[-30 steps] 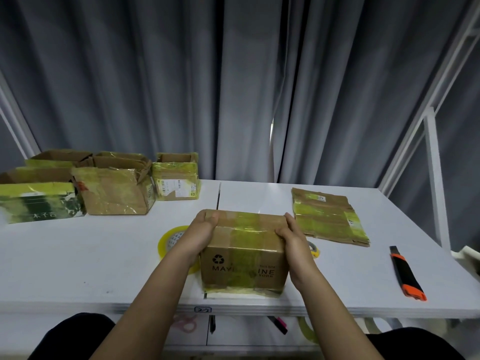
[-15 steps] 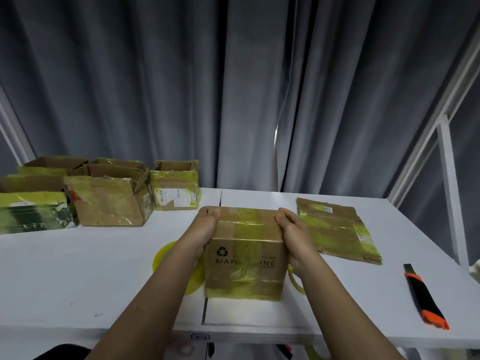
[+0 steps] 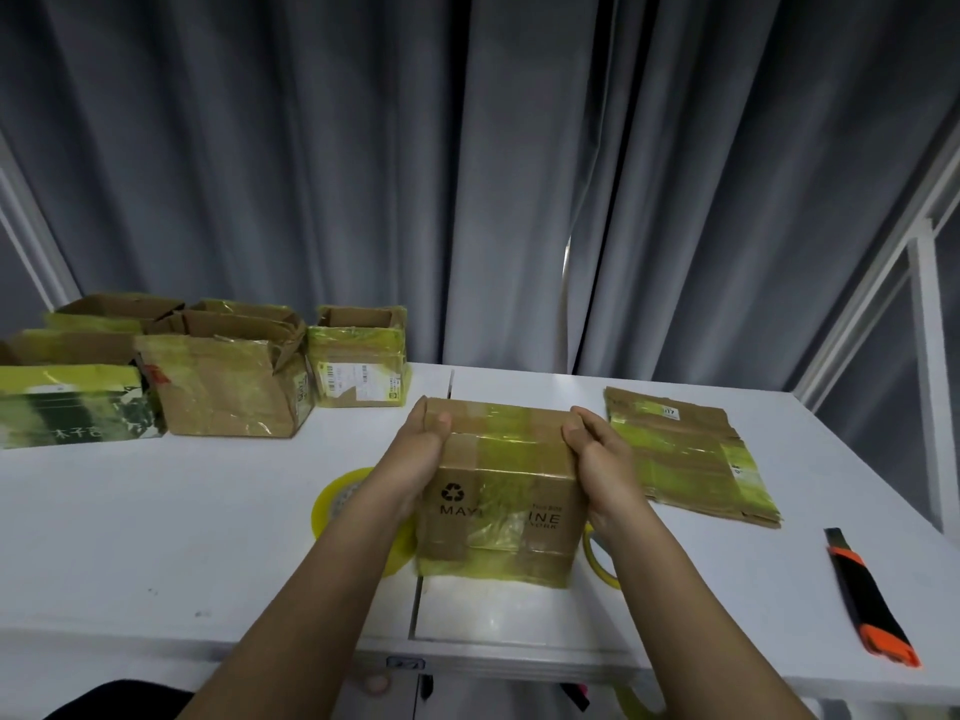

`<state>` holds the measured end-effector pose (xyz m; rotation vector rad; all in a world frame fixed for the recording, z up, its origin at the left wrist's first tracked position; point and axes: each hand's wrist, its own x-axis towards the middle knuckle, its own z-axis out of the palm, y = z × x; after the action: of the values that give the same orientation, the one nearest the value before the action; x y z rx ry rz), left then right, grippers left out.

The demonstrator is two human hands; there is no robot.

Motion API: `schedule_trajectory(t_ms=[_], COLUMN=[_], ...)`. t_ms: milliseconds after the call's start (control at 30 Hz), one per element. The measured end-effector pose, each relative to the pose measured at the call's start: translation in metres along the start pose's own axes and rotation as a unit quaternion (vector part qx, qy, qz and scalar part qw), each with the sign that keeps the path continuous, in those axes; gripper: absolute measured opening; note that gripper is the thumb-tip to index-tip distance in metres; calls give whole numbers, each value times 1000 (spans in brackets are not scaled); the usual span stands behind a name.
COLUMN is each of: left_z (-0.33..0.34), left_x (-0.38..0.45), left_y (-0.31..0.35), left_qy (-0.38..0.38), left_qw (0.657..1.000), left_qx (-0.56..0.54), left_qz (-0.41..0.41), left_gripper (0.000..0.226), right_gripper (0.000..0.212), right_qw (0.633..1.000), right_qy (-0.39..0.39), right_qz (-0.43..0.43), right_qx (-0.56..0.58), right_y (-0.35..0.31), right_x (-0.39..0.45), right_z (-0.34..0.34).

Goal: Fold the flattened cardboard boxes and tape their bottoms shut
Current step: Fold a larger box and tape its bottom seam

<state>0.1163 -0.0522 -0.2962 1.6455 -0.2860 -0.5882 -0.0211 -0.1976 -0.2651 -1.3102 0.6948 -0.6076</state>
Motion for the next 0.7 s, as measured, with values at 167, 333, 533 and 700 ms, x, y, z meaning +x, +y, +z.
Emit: schedule_trajectory(t_ms=[167,333,533,700], left_z=[1,1,-11,-43], left_x=[-1,-2,-15,-41], left_y=[6,9,7,-9], left_qy=[5,10,-85,19], left_qw=[1000,1000,993,992], left_qx=[7,26,-72,126], left_qz=[-12,3,-43,14], left_gripper=[56,56,63,51], right_gripper=[17,50,79,76], right_qw=[999,855,686,685], right_qy=[-8,13,-81,-69], right_qz=[-11,-279,-347,-346], right_qx=[-53,-436,-634,-637], right_y=[-3,3,12,12], right_x=[-1,-13,-24,-20], right_z=[2,-2,12,11])
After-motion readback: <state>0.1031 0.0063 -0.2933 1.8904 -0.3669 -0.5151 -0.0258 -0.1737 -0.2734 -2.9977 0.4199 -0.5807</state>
